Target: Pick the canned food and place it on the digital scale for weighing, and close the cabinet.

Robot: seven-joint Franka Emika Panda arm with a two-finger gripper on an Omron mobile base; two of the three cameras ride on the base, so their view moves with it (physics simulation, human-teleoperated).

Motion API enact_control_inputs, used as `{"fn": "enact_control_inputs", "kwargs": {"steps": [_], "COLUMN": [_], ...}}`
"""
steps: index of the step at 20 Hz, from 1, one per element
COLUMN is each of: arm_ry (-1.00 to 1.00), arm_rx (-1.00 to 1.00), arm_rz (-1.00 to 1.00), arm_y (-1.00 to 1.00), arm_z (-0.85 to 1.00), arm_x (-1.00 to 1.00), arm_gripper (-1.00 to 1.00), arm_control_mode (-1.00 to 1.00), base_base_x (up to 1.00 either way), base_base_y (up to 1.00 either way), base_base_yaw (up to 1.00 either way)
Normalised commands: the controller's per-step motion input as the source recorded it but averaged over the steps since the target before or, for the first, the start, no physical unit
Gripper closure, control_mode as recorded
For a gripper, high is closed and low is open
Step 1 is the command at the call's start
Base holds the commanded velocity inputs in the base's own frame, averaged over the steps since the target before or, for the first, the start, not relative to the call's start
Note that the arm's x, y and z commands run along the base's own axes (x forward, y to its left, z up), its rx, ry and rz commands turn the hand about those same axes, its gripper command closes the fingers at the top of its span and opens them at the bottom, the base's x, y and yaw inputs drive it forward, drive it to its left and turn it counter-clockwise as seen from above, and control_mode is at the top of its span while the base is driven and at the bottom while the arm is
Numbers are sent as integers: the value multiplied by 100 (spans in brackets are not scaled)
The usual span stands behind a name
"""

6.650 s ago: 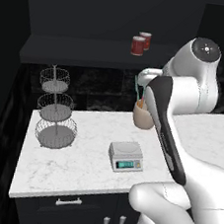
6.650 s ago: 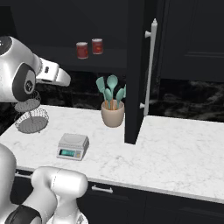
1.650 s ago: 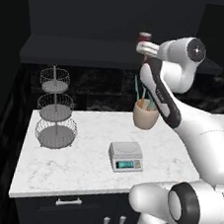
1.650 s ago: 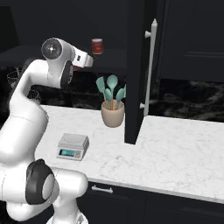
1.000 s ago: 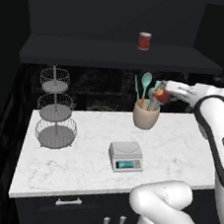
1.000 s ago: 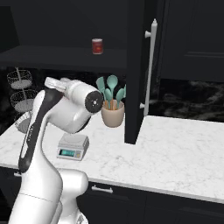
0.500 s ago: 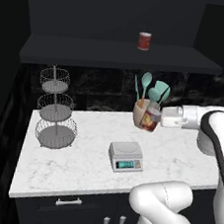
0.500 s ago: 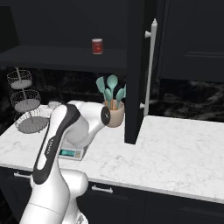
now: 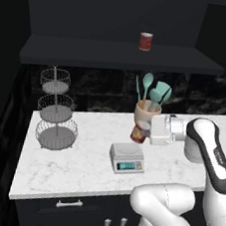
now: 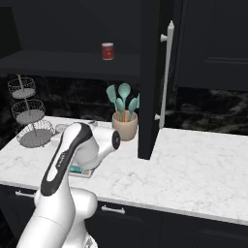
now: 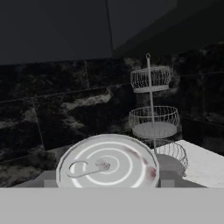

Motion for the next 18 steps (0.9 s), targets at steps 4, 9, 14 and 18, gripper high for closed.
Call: {"fn": "enact_control_inputs", "kwargs": {"steps": [4,9,14,18], "arm_ry": [13,4,-9,-10], "arm_rx": [-7,-18,-7,0], "arm_rz": [6,7,14,12], "arm_y": [0,1,-3,-9], "arm_z": [-32,-34,-38,-46], "arm_x": [52,25,13,23], "arm_gripper": [100,100,100,100], "arm_control_mode": [-100,-100,-100,-100], "base_base_x": [0,0,0,0], "base_base_y": [0,0,0,0], "base_base_yaw": [0,0,0,0]}}
